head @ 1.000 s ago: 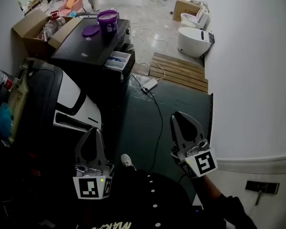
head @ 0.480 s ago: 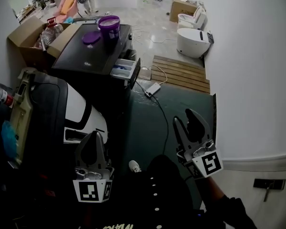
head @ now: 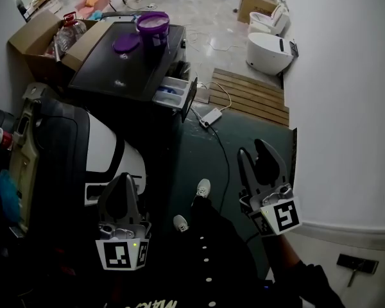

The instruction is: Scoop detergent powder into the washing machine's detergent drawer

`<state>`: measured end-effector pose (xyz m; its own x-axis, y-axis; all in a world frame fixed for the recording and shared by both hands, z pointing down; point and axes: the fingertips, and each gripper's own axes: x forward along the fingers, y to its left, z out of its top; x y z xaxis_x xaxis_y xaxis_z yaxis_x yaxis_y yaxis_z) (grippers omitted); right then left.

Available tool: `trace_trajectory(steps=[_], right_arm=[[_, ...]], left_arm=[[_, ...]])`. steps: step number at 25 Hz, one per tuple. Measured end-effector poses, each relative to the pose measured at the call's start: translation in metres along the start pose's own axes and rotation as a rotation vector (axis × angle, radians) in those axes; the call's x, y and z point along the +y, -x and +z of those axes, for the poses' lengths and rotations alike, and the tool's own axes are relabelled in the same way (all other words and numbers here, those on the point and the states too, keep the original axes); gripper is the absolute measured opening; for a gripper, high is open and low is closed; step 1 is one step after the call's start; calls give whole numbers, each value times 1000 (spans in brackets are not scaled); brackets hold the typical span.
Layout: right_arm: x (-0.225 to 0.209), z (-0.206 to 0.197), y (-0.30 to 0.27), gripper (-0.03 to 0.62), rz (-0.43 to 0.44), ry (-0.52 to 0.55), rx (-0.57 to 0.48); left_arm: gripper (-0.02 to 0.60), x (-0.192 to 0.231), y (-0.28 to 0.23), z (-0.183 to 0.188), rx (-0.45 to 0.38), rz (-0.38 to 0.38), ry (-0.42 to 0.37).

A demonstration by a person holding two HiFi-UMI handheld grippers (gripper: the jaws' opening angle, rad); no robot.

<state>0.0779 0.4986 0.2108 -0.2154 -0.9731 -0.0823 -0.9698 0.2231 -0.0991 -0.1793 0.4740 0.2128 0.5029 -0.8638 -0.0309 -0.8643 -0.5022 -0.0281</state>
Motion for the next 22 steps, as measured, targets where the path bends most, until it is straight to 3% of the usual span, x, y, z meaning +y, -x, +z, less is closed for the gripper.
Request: trace_trajectory(steps=[14,22], right_arm=[[-100,-9,-130,161,74,18,34],[-132,-5,-185,161,134,-41,21]], left_arm=[[15,8,-151,5,-13,78,-35],[15,5,-199,5,6,145,-44]])
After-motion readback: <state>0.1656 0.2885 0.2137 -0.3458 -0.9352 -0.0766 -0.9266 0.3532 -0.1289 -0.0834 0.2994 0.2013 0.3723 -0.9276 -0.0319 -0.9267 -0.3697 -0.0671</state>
